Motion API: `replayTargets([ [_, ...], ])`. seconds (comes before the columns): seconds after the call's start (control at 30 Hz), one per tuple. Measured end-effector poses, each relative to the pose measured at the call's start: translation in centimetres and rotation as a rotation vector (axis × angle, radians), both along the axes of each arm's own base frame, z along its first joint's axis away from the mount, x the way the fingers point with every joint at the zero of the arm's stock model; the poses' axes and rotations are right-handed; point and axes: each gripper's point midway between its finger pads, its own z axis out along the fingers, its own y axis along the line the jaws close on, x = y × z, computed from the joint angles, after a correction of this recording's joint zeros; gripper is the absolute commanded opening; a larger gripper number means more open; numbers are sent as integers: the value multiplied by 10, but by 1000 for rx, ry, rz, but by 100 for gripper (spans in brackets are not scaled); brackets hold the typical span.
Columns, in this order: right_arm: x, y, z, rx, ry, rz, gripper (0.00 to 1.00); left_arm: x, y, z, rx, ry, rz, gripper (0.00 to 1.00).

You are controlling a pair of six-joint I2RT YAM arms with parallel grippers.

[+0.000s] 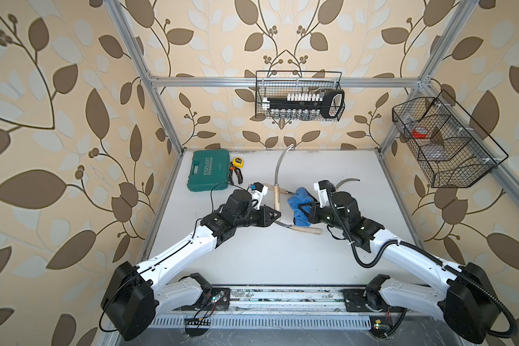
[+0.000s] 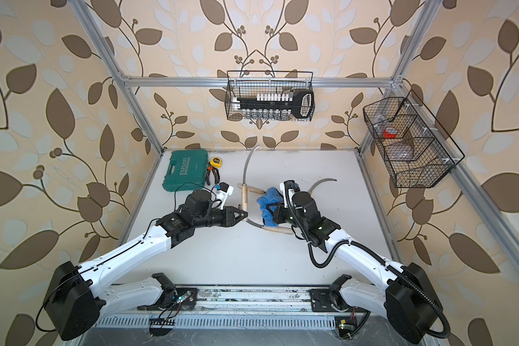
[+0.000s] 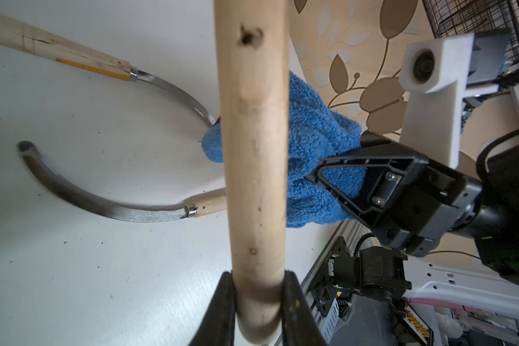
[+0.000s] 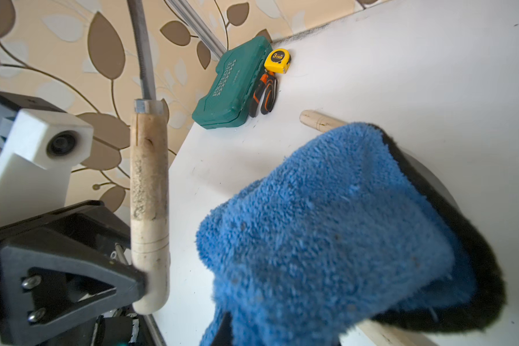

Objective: Wipe small sickles with rags
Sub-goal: Wipe the small sickle.

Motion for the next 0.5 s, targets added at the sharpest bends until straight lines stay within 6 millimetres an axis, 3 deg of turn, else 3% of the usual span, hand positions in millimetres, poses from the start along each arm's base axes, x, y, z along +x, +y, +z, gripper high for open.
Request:
replayTargets([
  [0.33, 1, 39, -28, 37, 107, 111, 0, 5, -16, -16, 97, -40, -22, 0],
  [0.5, 7, 54, -27, 53, 115, 135, 0, 14, -16, -21, 131, -48, 0, 0],
])
